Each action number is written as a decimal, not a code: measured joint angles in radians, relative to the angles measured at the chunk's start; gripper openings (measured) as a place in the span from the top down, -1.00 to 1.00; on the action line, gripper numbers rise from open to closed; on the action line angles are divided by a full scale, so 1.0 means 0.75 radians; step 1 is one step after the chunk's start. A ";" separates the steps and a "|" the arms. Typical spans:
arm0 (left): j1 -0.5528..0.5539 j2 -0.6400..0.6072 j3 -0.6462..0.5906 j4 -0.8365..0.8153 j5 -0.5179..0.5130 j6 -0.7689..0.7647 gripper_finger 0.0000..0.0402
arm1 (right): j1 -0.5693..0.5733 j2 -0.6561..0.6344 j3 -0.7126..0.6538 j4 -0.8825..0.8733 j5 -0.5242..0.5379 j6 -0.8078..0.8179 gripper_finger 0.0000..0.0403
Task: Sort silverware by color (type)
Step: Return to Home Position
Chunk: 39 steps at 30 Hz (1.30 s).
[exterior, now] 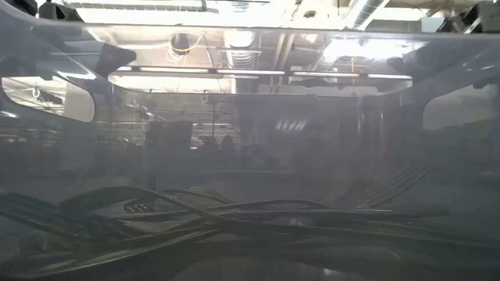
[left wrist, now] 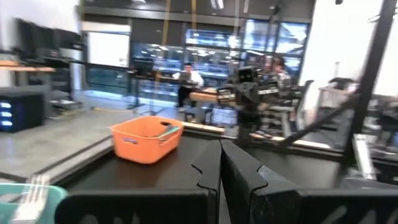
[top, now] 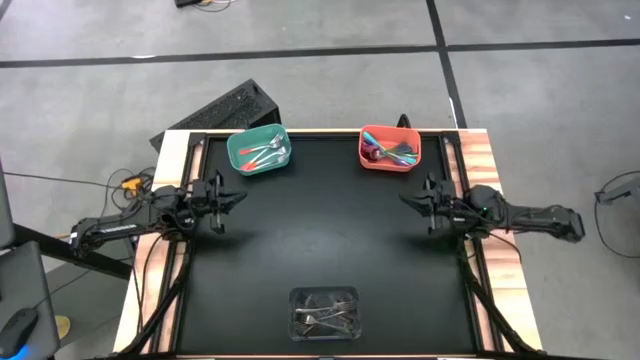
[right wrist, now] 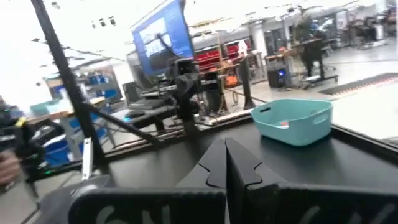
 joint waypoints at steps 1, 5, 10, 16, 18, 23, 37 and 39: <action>0.000 -0.001 -0.001 0.000 0.024 -0.014 1.00 | 0.051 0.000 0.000 0.011 0.029 -0.018 0.96; -0.001 -0.001 -0.003 -0.014 0.092 -0.033 1.00 | 0.252 0.001 -0.001 0.002 0.244 -0.133 0.96; -0.001 -0.001 -0.004 -0.013 0.081 -0.057 1.00 | 0.422 -0.001 -0.001 -0.029 0.377 -0.257 0.96; -0.001 -0.001 -0.005 0.072 0.072 0.019 1.00 | 0.387 -0.032 -0.002 -0.043 0.381 -0.405 0.95; -0.001 -0.001 -0.006 0.085 0.078 0.016 1.00 | 0.338 -0.047 -0.002 -0.083 0.365 -0.384 0.95; -0.015 0.001 -0.006 0.070 0.149 -0.041 1.00 | 0.190 -0.060 -0.002 -0.171 0.278 -0.280 0.95; -0.088 0.001 -0.008 -0.079 0.139 -0.114 1.00 | 0.055 -0.060 -0.003 -0.198 0.110 0.004 0.94; -0.090 0.001 -0.008 -0.129 0.137 -0.113 1.00 | 0.055 -0.060 -0.003 -0.198 0.110 0.028 0.94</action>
